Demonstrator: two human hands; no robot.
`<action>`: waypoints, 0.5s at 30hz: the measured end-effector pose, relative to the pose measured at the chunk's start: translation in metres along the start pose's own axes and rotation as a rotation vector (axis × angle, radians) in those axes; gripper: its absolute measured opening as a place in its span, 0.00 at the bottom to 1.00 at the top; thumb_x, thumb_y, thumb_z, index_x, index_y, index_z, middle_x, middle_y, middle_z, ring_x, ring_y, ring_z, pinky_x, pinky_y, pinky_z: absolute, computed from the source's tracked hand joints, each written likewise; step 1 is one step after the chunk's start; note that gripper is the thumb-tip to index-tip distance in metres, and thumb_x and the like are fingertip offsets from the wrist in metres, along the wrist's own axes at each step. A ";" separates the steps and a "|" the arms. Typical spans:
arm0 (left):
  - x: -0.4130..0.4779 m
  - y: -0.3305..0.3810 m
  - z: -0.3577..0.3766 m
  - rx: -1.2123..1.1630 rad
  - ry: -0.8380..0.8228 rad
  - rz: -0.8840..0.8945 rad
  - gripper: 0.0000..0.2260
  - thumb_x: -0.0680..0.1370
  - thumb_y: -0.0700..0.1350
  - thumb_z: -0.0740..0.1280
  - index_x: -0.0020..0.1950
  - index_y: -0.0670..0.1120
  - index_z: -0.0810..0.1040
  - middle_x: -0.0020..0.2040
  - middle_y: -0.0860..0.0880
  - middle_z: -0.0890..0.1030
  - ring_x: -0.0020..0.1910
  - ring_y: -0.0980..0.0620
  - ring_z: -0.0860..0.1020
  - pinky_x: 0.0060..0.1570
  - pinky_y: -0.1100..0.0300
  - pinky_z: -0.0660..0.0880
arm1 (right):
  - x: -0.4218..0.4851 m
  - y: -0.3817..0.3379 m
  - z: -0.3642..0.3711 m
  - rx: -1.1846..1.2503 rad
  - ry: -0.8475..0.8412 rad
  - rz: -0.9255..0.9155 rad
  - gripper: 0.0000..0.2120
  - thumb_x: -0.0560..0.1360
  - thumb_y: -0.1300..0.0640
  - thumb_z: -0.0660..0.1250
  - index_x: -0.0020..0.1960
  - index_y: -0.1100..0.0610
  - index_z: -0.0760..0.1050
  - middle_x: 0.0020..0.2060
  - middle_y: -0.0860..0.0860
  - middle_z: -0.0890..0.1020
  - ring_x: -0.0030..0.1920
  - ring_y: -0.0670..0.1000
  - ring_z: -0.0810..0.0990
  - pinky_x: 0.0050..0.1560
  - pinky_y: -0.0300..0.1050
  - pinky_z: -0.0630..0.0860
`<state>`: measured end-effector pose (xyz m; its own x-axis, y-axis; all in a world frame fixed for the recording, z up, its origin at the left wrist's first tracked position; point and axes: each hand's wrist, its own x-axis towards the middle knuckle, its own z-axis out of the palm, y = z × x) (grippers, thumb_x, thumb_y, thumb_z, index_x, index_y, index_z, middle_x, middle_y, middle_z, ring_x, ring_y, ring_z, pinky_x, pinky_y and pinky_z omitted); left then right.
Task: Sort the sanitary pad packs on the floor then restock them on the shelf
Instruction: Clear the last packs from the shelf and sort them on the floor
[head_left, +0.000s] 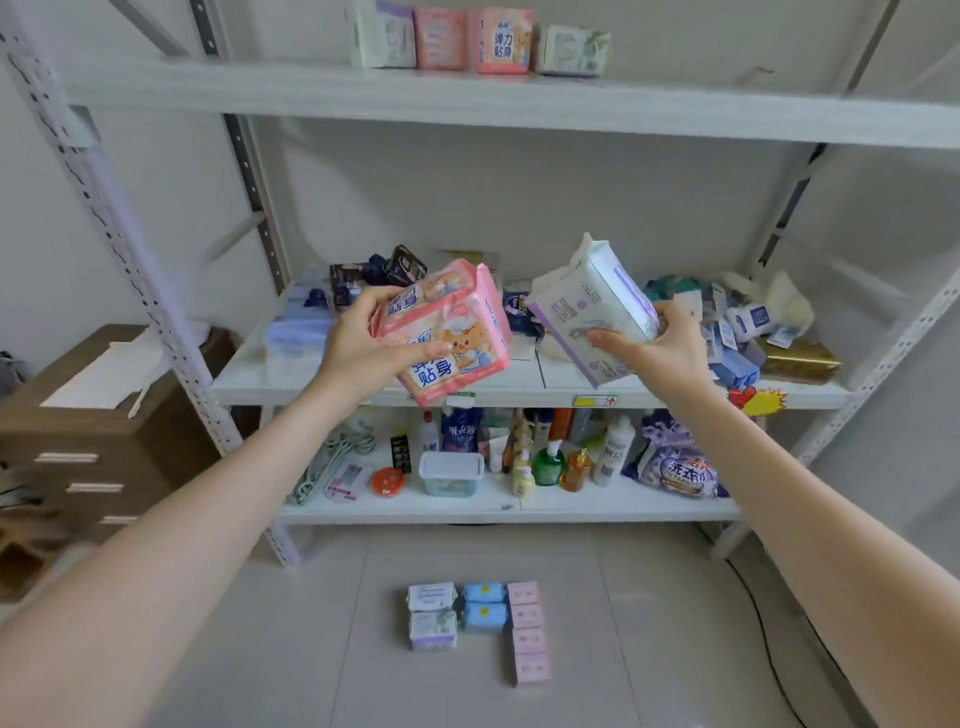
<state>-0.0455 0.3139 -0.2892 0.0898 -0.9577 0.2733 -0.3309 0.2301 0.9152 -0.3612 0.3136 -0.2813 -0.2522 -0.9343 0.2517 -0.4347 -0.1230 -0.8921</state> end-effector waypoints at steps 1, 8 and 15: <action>-0.013 -0.010 0.005 0.012 -0.016 -0.028 0.34 0.58 0.51 0.83 0.59 0.56 0.73 0.54 0.57 0.79 0.53 0.57 0.79 0.52 0.54 0.79 | -0.012 0.013 -0.001 -0.009 -0.018 0.020 0.33 0.61 0.44 0.80 0.58 0.54 0.71 0.49 0.47 0.79 0.46 0.45 0.80 0.35 0.37 0.78; -0.091 -0.076 0.043 0.051 -0.077 -0.196 0.32 0.57 0.46 0.84 0.56 0.58 0.74 0.49 0.59 0.81 0.48 0.61 0.81 0.39 0.65 0.78 | -0.081 0.110 -0.003 -0.119 -0.093 0.150 0.29 0.59 0.47 0.82 0.54 0.53 0.72 0.49 0.49 0.80 0.47 0.48 0.80 0.43 0.46 0.79; -0.156 -0.129 0.077 0.059 -0.116 -0.365 0.33 0.58 0.43 0.84 0.59 0.53 0.74 0.51 0.57 0.81 0.51 0.57 0.81 0.46 0.62 0.78 | -0.130 0.184 -0.003 -0.156 -0.210 0.235 0.26 0.58 0.47 0.82 0.49 0.47 0.72 0.46 0.43 0.79 0.45 0.39 0.78 0.36 0.34 0.70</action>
<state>-0.0890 0.4206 -0.4725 0.1060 -0.9887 -0.1059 -0.3508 -0.1368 0.9264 -0.4106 0.4133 -0.4773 -0.1845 -0.9815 -0.0506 -0.5170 0.1407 -0.8443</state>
